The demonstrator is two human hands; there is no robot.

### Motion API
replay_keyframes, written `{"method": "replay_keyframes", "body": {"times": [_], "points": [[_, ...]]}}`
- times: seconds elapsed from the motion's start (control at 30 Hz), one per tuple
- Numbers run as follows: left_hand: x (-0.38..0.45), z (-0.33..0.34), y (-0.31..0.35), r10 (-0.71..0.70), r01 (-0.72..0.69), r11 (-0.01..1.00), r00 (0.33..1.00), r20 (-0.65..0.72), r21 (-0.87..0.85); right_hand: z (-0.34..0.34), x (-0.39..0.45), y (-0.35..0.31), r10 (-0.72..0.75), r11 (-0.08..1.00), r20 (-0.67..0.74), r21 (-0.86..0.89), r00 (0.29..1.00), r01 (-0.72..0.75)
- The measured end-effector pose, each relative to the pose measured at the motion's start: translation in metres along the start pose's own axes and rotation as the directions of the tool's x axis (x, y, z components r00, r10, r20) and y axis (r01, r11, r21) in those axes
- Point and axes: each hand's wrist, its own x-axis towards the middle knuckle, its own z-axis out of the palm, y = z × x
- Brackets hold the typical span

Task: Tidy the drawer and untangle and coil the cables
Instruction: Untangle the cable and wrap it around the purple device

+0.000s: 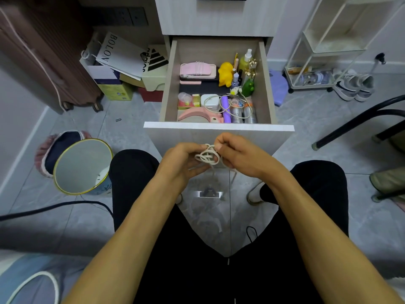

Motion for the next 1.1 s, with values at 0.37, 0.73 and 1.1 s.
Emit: {"method": "replay_keyframes", "body": {"times": [0.37,0.73,1.1], "points": [[0.001,0.009,0.043,0.197,-0.305,0.498,0.951,0.237,0.812,-0.005,0.002,-0.001,-0.042,0.994,0.038,-0.103,0.998,0.045],[0.004,0.005,0.012,0.219,-0.181,0.951,0.967,-0.132,0.249,-0.007,0.002,-0.003,-0.099,0.988,-0.027,-0.124,0.995,0.095],[-0.003,-0.001,0.044,0.247,-0.346,0.536,0.936,0.249,0.77,-0.006,0.006,0.001,-0.157,0.983,-0.052,-0.108,0.986,0.151]]}}
